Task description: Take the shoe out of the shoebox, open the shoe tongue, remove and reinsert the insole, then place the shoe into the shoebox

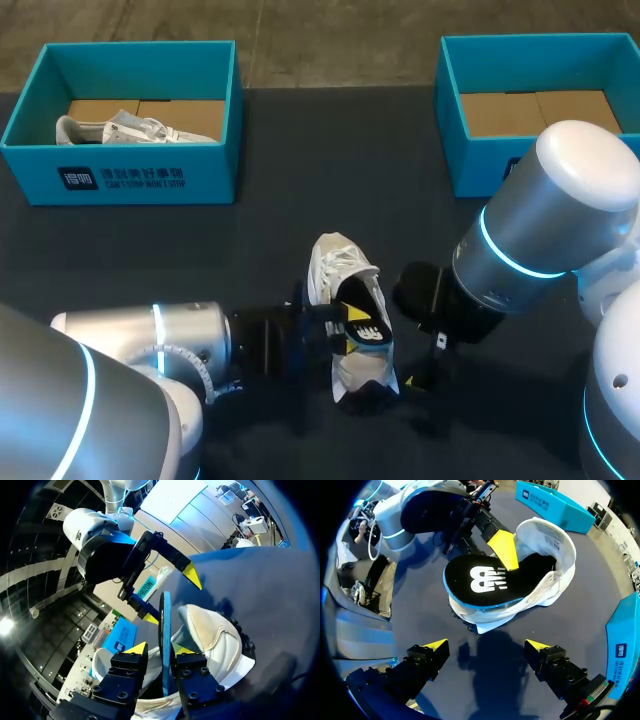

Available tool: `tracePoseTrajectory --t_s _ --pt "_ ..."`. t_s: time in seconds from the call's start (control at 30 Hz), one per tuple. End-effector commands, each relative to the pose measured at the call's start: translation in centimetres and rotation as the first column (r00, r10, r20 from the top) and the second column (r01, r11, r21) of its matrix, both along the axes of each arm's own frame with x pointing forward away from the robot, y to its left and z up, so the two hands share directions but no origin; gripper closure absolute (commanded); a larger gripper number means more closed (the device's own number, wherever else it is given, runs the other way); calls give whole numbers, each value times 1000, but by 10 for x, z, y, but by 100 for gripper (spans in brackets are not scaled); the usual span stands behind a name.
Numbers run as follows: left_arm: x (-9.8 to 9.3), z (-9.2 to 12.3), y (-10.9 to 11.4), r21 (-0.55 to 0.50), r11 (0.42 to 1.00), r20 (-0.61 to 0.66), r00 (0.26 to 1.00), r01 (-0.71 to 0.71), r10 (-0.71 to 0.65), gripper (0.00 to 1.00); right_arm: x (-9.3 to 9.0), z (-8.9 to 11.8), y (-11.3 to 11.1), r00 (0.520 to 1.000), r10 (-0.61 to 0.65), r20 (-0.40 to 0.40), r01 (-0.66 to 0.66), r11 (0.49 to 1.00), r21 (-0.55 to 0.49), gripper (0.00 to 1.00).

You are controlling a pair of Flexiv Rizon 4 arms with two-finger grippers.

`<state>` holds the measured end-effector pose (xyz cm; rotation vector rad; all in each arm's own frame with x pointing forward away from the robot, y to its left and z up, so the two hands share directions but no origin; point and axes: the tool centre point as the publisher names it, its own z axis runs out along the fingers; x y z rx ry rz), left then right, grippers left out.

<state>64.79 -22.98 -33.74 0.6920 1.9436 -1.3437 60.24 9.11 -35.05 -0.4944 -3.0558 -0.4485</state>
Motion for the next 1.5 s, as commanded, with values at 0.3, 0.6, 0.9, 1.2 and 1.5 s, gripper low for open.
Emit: tracePoseTrajectory --t_s 0.3,0.6,0.9,1.2,1.5 --pt "-21 14 -3 -1 1000 22 1000 22 -22 76 -1 0 -1 1000 0 0 0 1000 3 0" --pt "-19 11 -6 11 1000 37 999 24 -25 100 -1 0 -1 1000 0 0 0 1000 3 0" --pt "-11 -1 -2 30 1000 49 999 2 -4 100 -1 0 -1 1000 0 0 0 1000 3 0" --pt "8 -14 1 54 998 34 999 -27 25 100 -1 0 -1 1000 0 0 0 1000 3 0" --pt "1 -8 4 36 999 13 1000 -6 5 70 -1 0 -1 1000 0 0 0 1000 3 0"
